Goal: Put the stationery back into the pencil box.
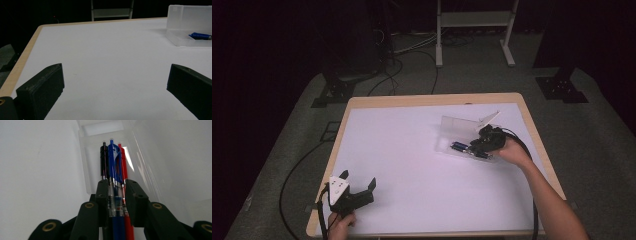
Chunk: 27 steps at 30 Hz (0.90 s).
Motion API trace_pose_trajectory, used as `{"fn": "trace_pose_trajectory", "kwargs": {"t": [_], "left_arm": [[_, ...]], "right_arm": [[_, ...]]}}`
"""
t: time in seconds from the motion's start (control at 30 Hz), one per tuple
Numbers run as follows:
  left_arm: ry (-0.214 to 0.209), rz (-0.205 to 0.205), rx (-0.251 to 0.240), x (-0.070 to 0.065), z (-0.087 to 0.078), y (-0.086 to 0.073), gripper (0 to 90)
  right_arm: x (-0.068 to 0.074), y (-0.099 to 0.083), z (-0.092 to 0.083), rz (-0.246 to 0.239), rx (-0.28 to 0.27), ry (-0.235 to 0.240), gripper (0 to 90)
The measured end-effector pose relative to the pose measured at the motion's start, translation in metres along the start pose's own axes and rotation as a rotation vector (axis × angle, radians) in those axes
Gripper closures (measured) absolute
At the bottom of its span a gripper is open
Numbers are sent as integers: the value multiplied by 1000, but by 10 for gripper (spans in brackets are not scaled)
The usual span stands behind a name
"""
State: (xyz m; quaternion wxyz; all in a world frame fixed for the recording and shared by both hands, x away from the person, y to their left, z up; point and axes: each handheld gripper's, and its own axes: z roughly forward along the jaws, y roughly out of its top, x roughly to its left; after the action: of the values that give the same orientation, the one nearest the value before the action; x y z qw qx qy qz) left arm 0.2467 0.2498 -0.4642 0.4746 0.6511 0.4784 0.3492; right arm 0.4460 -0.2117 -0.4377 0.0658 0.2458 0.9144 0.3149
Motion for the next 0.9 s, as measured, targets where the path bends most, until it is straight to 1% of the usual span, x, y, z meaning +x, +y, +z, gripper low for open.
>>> {"fn": "trace_pose_trajectory", "kwargs": {"t": [0.17,0.23,0.27,0.3,0.37,0.4,0.5,0.53,0.57,0.63,0.7,0.8,0.9], "left_arm": [[-3,-1,0,0,0,0,4],[1,3,-2,0,-1,0,4],[1,5,-5,0,-1,0,4],[1,4,-8,0,-1,-1,4],[0,7,-8,-1,-1,-1,4],[0,8,-6,0,-1,0,4],[2,7,-4,-1,-1,0,4],[4,9,-3,-1,-1,0,4],[4,9,-3,-1,-1,0,4],[5,13,-4,-2,-1,0,4],[5,14,-2,-2,0,0,4],[6,14,-4,-2,-1,0,4],[6,16,-5,-2,-1,0,4]], "right_arm": [[0,-3,-7,7,-9,0,696],[2,-4,-10,14,-9,3,686],[2,-5,-12,3,-7,2,674],[5,-5,-14,8,-5,-1,668],[7,-7,-19,0,-21,0,662],[9,-10,-23,10,-41,5,656],[10,-13,-27,11,-48,3,631],[12,-16,-30,26,-63,17,622],[13,-17,-31,24,-69,22,621],[15,-18,-33,18,-75,15,620],[16,-21,-36,24,-87,26,615],[19,-24,-40,20,-97,29,603],[23,-27,-42,21,-97,36,571]]}}
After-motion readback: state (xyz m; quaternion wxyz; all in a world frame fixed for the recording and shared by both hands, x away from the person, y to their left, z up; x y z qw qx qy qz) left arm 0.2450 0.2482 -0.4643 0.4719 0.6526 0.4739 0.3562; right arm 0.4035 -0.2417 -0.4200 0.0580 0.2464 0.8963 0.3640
